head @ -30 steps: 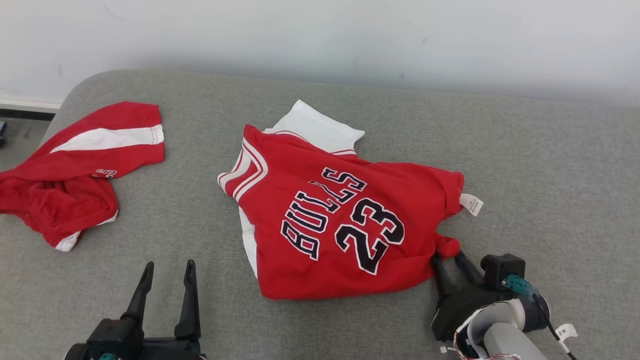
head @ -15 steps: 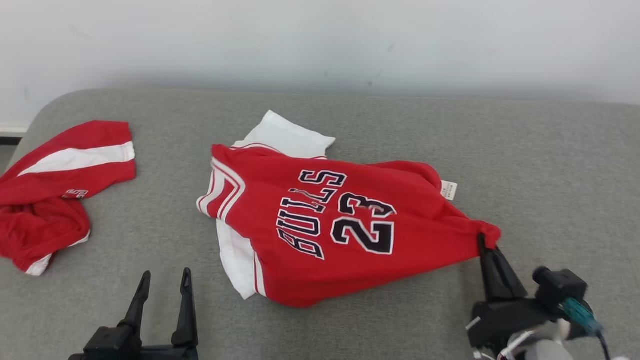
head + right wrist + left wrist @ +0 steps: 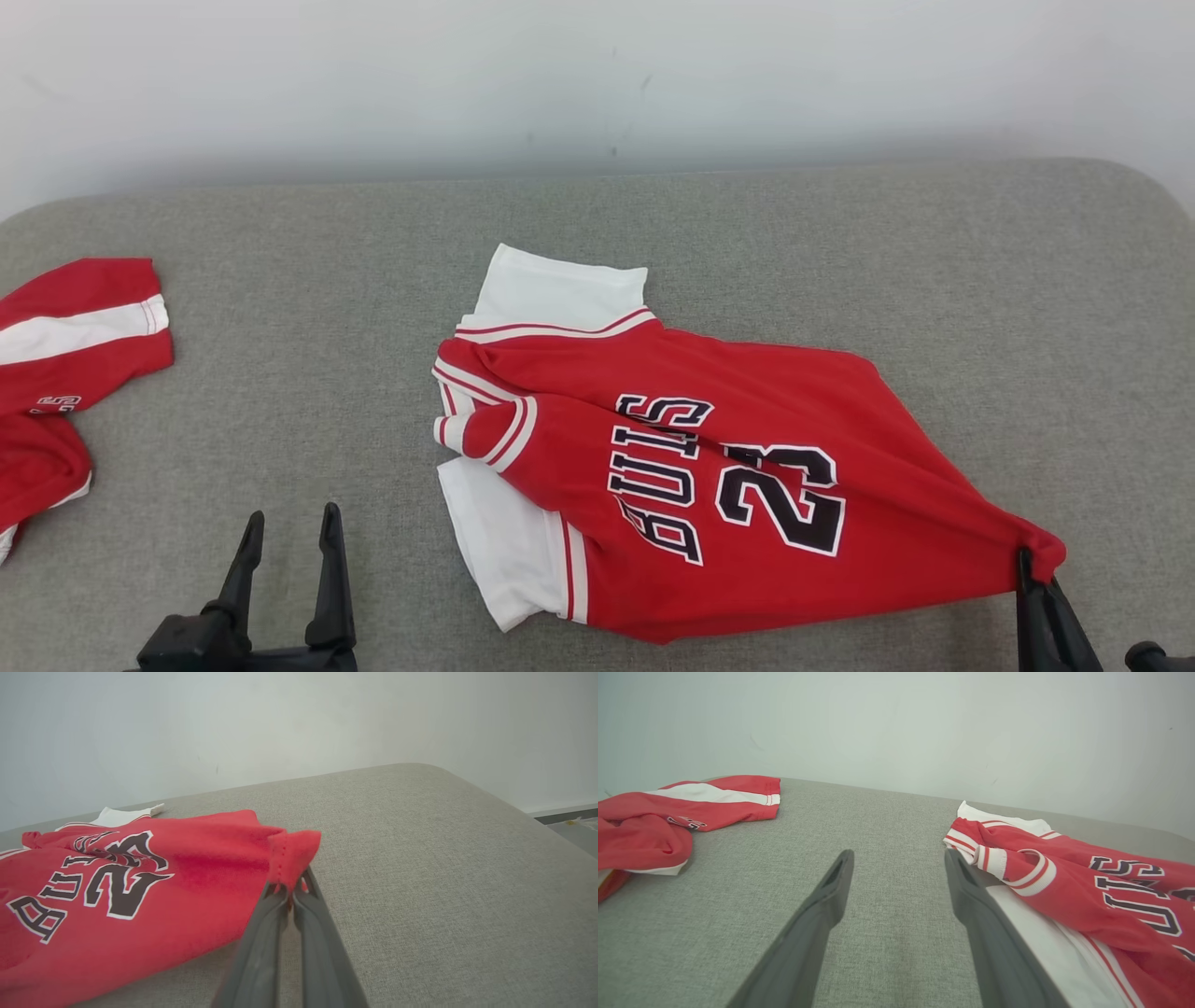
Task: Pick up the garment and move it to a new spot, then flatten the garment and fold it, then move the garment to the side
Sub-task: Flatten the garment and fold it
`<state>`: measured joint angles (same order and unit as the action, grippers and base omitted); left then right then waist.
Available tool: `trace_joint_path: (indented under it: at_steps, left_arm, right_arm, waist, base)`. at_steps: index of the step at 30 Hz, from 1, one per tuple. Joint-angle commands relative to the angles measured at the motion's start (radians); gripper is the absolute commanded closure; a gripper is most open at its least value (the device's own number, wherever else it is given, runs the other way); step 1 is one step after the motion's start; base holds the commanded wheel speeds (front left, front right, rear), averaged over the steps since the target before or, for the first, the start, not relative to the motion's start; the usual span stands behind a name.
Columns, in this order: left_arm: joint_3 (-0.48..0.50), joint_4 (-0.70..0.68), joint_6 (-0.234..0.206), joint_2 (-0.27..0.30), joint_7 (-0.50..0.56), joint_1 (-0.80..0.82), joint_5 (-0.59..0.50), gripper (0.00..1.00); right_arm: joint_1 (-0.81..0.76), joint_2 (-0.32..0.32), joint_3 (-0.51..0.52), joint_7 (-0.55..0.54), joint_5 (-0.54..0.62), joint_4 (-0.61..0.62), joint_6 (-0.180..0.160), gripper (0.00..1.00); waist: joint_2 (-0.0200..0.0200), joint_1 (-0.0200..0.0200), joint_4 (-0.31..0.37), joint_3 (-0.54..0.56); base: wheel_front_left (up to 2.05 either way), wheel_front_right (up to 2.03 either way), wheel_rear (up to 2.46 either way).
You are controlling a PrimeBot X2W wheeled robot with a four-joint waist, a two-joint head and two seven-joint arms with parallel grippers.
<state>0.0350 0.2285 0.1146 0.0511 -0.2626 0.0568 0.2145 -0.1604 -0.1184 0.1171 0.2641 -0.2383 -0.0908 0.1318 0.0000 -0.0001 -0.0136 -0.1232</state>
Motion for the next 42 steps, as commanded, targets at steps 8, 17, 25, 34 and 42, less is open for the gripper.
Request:
trace_joint_path:
  at_steps: [8,17,25,34,42]
  left_arm:
    - [-0.018,0.017,0.006,-0.001,-0.002,-0.008,0.013,0.00]
    - [-0.072,0.035,0.003,-0.001,-0.003,0.005,0.025,0.00]
    - [-0.141,0.048,-0.007,-0.001,-0.003,0.029,0.048,0.00]
    - [-0.144,0.046,-0.022,-0.001,-0.002,0.027,0.054,0.00]
    - [-0.112,0.043,-0.019,-0.001,-0.002,0.029,0.042,0.00]
  right_arm:
    - [0.154,-0.017,-0.088,0.001,-0.003,-0.013,-0.002,1.00]
    - [0.516,-0.032,-0.236,0.001,0.036,-0.281,-0.002,1.00]
    - [0.775,-0.018,-0.291,0.001,0.057,-0.660,-0.002,1.00]
    - [0.837,-0.006,-0.318,0.001,0.016,-0.712,-0.002,0.00]
    - [0.716,-0.060,-0.289,0.001,-0.029,-0.454,-0.002,0.00]
  waist:
    - [0.0000,0.0001,-0.011,0.017]
    - [0.0000,0.0001,-0.093,0.019]
    - [0.0000,0.0001,-0.172,0.006]
    - [0.0000,0.0001,-0.150,-0.002]
    - [0.0000,0.0001,-0.079,-0.001]
  base:
    - [0.00,0.00,0.00]
    - [0.00,0.00,0.00]
    - [0.00,0.00,0.00]
    - [0.00,0.00,0.00]
    - [0.00,0.00,0.00]
